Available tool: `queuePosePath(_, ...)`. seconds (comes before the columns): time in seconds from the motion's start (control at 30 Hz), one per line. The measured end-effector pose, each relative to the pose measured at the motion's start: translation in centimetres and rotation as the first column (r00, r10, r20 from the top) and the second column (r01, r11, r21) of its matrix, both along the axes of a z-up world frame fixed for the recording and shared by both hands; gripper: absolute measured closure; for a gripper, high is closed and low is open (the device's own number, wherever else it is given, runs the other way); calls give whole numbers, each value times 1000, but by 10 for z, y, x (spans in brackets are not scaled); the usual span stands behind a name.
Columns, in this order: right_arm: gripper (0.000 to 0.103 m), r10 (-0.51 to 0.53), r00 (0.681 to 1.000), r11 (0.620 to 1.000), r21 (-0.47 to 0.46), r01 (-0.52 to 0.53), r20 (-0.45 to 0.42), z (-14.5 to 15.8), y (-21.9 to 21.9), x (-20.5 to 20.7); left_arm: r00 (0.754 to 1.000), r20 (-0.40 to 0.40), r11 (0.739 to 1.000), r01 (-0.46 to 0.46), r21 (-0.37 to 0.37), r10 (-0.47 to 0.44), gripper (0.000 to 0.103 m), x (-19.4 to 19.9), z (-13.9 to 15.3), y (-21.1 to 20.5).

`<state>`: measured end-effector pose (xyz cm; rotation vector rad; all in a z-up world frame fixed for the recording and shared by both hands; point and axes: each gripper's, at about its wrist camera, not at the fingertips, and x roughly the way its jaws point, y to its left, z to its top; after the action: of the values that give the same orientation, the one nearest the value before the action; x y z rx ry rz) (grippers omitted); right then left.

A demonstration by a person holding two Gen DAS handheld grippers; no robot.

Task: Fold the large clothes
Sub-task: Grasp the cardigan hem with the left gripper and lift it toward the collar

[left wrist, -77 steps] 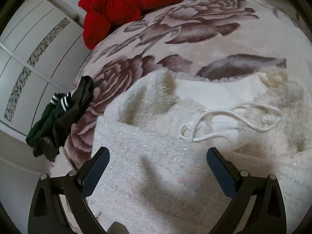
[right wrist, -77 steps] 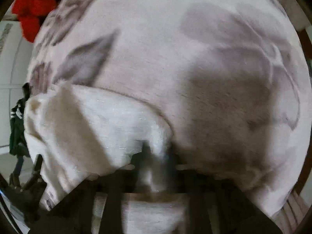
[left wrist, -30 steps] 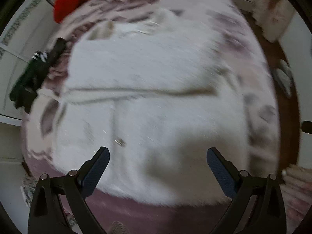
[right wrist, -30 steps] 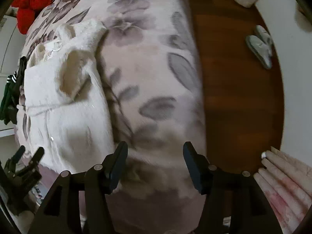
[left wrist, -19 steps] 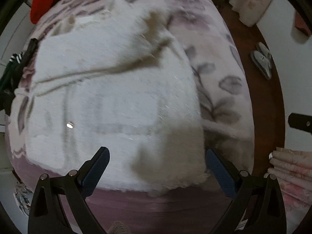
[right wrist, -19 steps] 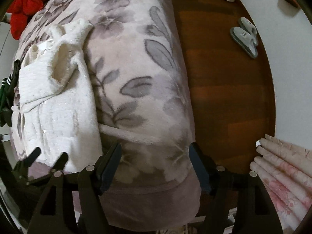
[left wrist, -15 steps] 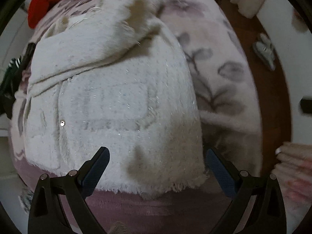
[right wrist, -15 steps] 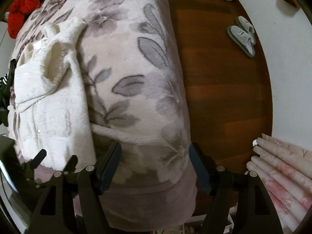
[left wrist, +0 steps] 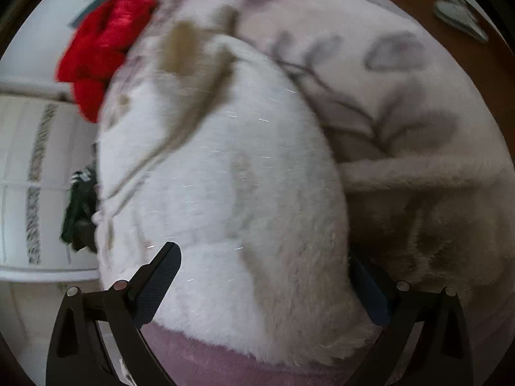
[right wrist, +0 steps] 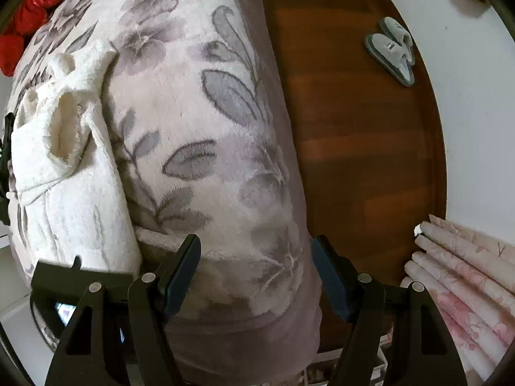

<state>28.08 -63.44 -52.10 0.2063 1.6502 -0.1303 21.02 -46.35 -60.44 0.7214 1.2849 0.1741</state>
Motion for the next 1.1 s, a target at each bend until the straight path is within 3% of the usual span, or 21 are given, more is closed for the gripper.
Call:
queuePosePath(0.17,30,8,1000,1000,-11,-8,-7,-5,1,13,997,-38,998,-66,-26,65,2,-3,-13,1)
queuePosePath(0.2,30,5,1000,1000,-3,-5,-9,-7,2,17,997,-46,998,-61,-13,60,6,0,-20,1)
queuePosePath(0.27,30,8,1000,1000,18,-8,-6,-8,4,26,997,-54,998,-61,-30,59,27,5,-28,4)
queuePosePath(0.33,30,28,1000,999,32,-28,1,-9,8,36,994,-50,992,-103,-79,99,81,10,-25,15)
queuePosePath(0.4,30,53,999,998,35,-53,7,-12,13,49,990,-18,985,-138,-102,136,88,16,-15,30)
queuePosePath(0.53,30,75,997,992,96,-76,16,-23,25,73,988,-5,970,-155,-186,157,91,26,3,58)
queuePosePath(0.63,30,55,998,967,246,-60,26,-35,38,95,981,52,963,-173,-208,188,92,33,28,86)
queuePosePath(0.73,28,35,998,907,417,-53,50,-49,61,123,965,143,967,-197,-162,221,92,38,53,116)
queuePosePath(0.83,23,25,996,857,511,-64,83,-61,86,149,948,177,960,-244,-136,266,92,50,61,145)
queuePosePath(0.93,16,-37,996,777,630,-19,76,-75,110,177,939,193,957,-268,-116,286,92,60,60,163)
queuePosePath(0.97,14,-65,996,737,676,4,65,-82,118,188,937,196,956,-272,-108,289,92,61,59,162)
queuePosePath(1.1,13,-109,993,663,741,108,-47,-119,141,216,934,194,953,-284,-111,301,92,69,52,174)
